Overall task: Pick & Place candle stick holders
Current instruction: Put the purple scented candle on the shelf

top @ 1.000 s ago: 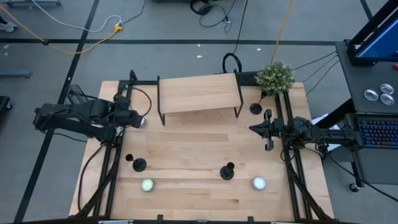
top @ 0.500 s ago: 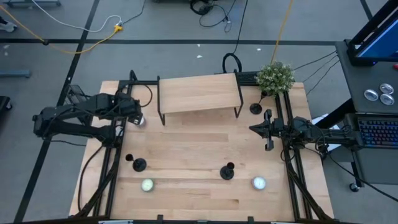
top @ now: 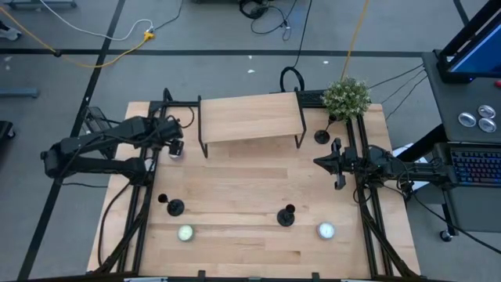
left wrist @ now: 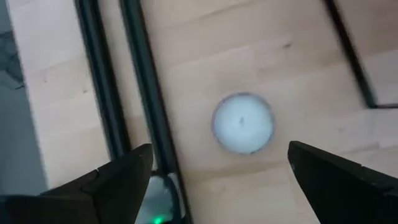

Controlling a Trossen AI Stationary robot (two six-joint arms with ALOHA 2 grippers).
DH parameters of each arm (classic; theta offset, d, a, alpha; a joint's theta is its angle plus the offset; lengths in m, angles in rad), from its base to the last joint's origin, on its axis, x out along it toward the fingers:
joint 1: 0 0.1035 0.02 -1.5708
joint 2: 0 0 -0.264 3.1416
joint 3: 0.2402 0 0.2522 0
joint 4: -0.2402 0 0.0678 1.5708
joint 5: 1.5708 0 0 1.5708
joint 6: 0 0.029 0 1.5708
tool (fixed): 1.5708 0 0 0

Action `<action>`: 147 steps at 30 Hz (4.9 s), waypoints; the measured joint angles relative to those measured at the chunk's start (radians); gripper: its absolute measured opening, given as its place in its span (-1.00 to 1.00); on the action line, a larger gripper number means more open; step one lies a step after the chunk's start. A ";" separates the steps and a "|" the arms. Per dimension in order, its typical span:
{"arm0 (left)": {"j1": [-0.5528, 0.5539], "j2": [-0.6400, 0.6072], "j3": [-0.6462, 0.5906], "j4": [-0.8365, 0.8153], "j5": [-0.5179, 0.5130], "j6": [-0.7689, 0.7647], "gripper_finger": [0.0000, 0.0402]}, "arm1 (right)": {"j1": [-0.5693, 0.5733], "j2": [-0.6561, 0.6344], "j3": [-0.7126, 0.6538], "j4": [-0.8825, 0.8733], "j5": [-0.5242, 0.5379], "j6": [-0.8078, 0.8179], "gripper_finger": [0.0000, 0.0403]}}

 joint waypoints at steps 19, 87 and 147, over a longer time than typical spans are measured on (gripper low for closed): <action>0.103 0.133 -0.001 0.190 -0.100 -0.011 0.87 | 0.000 0.000 0.000 0.000 0.000 0.000 -1.00; 0.446 0.376 -0.002 0.105 0.283 0.261 0.49 | 0.000 0.000 0.000 0.000 0.004 -0.005 -1.00; 0.439 0.373 -0.177 0.328 0.302 0.245 -0.54 | 0.000 0.000 0.000 0.000 0.006 -0.004 -1.00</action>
